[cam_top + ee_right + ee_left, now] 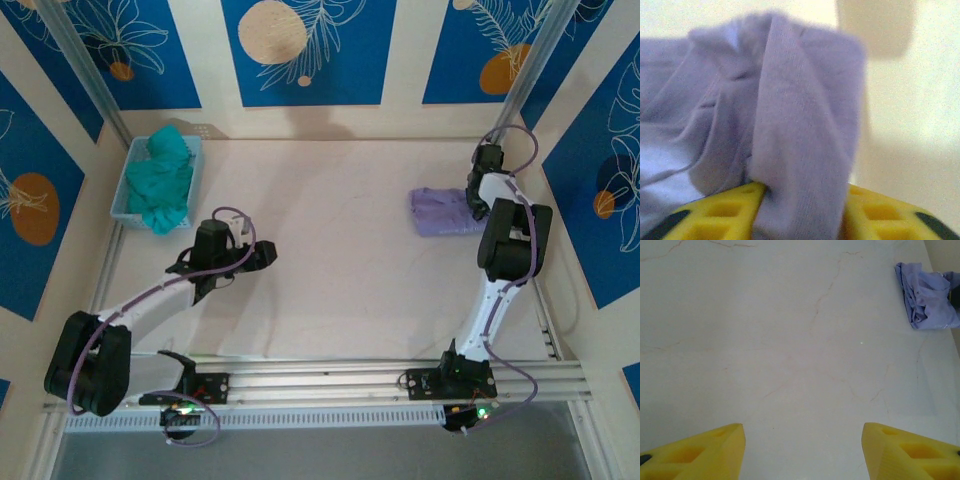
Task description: Fold the inside-out t-shirt
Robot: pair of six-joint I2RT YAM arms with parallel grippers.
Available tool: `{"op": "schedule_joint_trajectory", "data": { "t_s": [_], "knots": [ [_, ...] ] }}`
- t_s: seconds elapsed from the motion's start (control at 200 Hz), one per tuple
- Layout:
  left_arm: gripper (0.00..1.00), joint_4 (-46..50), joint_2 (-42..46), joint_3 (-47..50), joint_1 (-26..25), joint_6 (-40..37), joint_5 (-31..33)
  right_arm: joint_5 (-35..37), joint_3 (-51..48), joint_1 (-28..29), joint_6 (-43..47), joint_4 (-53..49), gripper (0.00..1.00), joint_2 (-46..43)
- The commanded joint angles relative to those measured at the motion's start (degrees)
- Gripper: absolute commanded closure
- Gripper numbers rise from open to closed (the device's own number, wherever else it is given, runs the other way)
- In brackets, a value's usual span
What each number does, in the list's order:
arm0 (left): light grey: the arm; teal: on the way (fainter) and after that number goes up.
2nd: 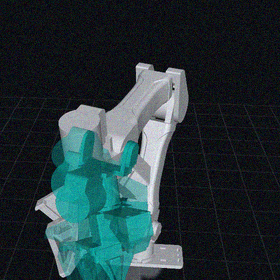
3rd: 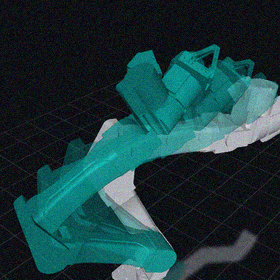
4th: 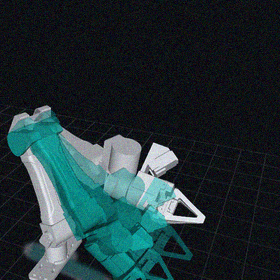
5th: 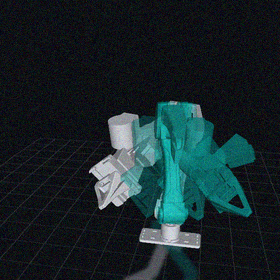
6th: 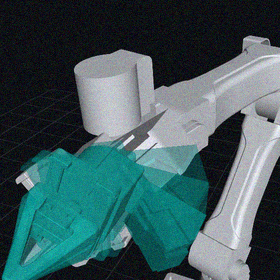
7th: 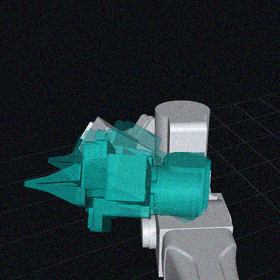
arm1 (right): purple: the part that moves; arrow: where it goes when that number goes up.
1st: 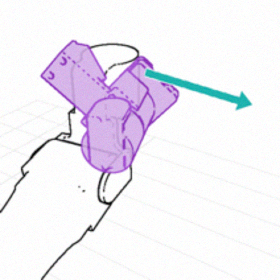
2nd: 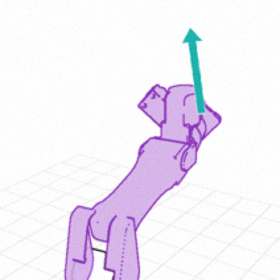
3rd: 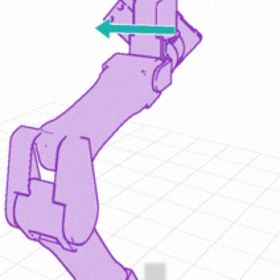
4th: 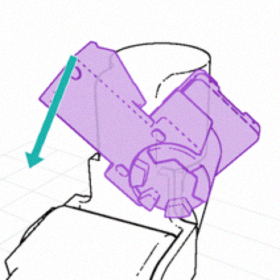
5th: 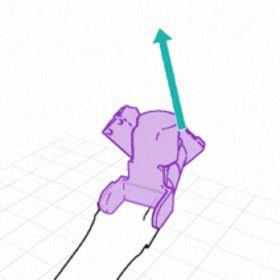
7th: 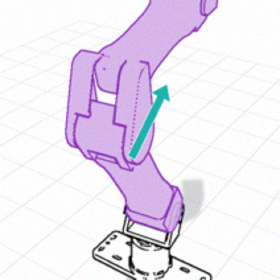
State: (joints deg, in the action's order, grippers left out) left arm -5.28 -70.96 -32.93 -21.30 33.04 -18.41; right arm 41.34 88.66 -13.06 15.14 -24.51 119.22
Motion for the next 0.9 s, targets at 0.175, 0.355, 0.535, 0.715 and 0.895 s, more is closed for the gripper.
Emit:
{"op": "schedule_joint_trajectory", "data": {
  "t_s": [0.175,0.355,0.535,0.715,0.895],
  "knots": [
    [0.34,4.73,2.75,-1.95,-0.10,-3.59,6.30,4.76,-2.12,5.92,-7.59,2.38,0.23,-12.03],
    [0.22,7.88,9.00,-2.39,0.12,-7.48,16.42,-6.00,-17.48,13.73,-17.51,4.80,0.05,-30.11],
    [0.02,7.43,18.32,-0.39,0.35,-13.19,31.93,-14.51,-37.54,23.67,-22.14,14.16,0.01,-49.52],
    [0.00,1.30,24.12,4.87,0.78,-21.01,45.09,-18.82,-54.91,24.66,-26.04,22.03,0.01,-63.36],
    [0.00,-18.84,20.17,14.20,2.76,-32.67,46.69,-16.60,-69.54,23.62,-24.20,38.10,0.01,-66.16]
  ]
}}
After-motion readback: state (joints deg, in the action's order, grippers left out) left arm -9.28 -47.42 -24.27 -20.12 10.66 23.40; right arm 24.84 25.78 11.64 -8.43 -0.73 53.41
